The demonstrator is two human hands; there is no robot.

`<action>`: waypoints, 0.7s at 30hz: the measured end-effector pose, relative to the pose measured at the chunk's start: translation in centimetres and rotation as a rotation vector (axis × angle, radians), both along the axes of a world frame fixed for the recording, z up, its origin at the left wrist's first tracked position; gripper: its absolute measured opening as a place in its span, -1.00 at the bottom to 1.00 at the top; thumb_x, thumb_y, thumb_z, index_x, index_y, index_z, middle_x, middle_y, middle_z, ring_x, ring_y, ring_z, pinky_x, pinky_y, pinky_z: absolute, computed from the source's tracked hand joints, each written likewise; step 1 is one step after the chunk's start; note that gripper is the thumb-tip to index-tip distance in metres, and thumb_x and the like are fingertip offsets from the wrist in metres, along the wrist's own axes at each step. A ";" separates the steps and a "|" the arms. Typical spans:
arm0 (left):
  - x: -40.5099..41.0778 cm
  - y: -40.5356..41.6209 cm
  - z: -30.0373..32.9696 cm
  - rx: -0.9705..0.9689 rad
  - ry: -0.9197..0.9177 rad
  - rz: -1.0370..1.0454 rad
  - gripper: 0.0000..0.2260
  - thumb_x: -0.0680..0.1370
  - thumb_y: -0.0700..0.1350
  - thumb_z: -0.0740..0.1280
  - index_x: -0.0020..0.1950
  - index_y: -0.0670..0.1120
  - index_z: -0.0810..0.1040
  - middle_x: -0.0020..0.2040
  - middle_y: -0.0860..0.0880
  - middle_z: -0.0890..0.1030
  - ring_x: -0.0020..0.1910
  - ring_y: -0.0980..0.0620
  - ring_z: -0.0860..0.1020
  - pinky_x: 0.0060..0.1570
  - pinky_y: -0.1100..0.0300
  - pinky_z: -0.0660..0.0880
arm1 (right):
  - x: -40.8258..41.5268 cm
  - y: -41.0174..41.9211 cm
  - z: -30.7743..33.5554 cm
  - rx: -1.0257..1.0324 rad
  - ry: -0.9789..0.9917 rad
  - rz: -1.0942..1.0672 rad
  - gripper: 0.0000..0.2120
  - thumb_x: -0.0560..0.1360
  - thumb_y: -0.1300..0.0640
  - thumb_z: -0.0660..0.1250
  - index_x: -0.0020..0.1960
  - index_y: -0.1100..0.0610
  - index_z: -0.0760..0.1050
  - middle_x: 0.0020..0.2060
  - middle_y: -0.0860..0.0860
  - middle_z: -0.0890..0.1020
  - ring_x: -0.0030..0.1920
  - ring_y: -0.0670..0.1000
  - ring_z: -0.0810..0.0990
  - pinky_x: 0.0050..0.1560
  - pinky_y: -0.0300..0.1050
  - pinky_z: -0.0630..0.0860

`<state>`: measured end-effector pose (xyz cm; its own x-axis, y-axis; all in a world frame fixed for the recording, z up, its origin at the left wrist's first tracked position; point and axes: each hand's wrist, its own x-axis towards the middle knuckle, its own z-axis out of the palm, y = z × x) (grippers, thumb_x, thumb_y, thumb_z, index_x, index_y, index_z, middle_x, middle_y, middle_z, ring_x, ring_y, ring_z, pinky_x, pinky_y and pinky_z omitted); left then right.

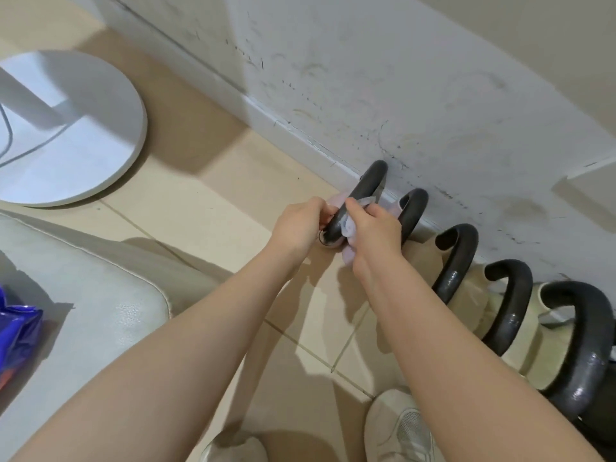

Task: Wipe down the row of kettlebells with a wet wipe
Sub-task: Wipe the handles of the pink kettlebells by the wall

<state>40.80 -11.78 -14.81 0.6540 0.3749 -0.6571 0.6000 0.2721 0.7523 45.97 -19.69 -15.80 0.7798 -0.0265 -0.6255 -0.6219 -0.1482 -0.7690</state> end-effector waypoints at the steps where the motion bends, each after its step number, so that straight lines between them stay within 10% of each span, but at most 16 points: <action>1: -0.1 0.0 -0.1 -0.022 -0.016 0.012 -0.65 0.55 -0.08 0.09 0.03 -0.16 0.64 -0.03 -0.06 0.68 -0.02 0.01 0.60 0.05 0.19 0.45 | 0.3 0.6 -0.1 -0.007 0.024 -0.029 -0.80 0.48 0.13 0.36 -0.25 0.22 0.47 -0.27 0.16 0.57 -0.23 0.07 0.53 -0.04 -0.02 0.53; 9: -0.4 0.1 -0.9 -0.095 -0.029 0.153 -0.60 0.61 0.02 0.00 -0.11 -0.14 0.57 -0.06 -0.09 0.63 -0.10 0.02 0.56 0.06 0.18 0.44 | -3.8 1.2 -0.6 -0.101 -0.230 0.100 -0.92 0.57 0.17 0.17 0.00 0.18 0.30 -0.22 0.00 0.47 -0.20 -0.05 0.46 -0.06 -0.20 0.40; 12: -0.4 0.2 -1.1 -0.121 -0.043 0.195 -0.56 0.62 0.06 -0.03 -0.17 -0.12 0.54 -0.06 -0.12 0.63 -0.10 -0.01 0.59 0.15 0.10 0.44 | -3.0 1.4 -1.1 -0.252 -0.382 0.251 -0.66 0.56 0.01 0.08 0.28 0.11 0.20 0.15 0.12 0.41 0.15 0.02 0.42 0.28 -0.05 0.34; 16: -0.7 0.7 -1.1 -0.230 -0.058 0.329 -0.51 0.62 0.15 -0.08 0.03 -0.17 0.50 -0.05 -0.10 0.57 -0.19 -0.01 0.57 -0.01 0.18 0.49 | -4.5 -0.3 -1.6 -0.398 -0.539 0.616 -0.42 0.61 0.03 0.04 0.53 0.11 -0.14 0.52 0.04 -0.21 0.51 -0.04 -0.17 0.46 -0.10 -0.01; 21: -0.6 1.0 -0.9 -0.155 -0.043 0.424 -0.52 0.62 0.16 -0.08 0.03 -0.12 0.50 -0.03 -0.03 0.51 -0.05 0.01 0.47 0.17 0.09 0.42 | -4.6 -3.4 -2.6 -0.984 -1.038 1.132 -0.43 0.53 -0.10 -0.02 0.40 0.22 0.32 0.45 0.17 0.28 0.45 0.15 0.10 0.42 0.05 0.05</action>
